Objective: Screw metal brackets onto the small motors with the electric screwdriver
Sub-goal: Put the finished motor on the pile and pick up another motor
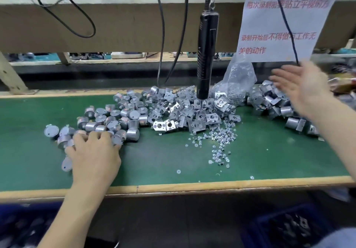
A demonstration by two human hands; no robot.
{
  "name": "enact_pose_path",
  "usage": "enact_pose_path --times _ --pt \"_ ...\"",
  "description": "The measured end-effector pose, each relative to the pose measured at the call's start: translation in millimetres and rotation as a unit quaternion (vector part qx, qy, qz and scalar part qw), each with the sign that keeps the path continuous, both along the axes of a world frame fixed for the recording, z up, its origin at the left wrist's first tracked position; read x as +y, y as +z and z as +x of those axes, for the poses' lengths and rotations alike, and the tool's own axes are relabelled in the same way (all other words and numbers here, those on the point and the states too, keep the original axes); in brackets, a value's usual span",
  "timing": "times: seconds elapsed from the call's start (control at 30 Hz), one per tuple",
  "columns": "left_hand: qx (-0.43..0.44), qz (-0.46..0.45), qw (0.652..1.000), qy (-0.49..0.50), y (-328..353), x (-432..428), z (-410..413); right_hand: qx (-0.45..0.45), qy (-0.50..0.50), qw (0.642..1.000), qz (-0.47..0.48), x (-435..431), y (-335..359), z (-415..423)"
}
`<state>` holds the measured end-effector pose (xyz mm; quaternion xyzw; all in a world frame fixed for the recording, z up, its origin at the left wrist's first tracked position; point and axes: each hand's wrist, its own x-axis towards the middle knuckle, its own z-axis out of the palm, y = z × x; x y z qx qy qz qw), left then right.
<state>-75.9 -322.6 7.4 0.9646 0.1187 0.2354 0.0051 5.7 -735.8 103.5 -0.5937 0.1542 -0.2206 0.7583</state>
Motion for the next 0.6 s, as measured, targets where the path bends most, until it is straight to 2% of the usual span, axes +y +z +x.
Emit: enact_pose_path --times 0.07,0.13,0.2,0.33,0.5,0.6 --pt "-0.044 0.001 0.996 -0.076 -2 -7 1 0.006 0.094 0.987 -0.129 40 4 0" --pt "-0.077 -0.027 0.982 -0.169 -6 -16 3 -0.026 0.174 0.956 -0.233 78 4 -1" --pt "-0.059 -0.054 0.964 -0.253 -11 -30 1 -0.064 0.224 0.931 -0.280 110 10 -4" --pt "-0.006 -0.041 0.929 -0.367 -19 -50 -6 -0.169 0.240 0.927 -0.234 155 24 -3" --pt "-0.028 -0.015 0.907 -0.420 -17 -56 -7 -0.214 0.266 0.933 -0.113 174 26 -6" --pt "0.004 -0.079 0.917 -0.392 -21 -57 -6 -0.223 0.257 0.937 -0.082 174 18 -6"
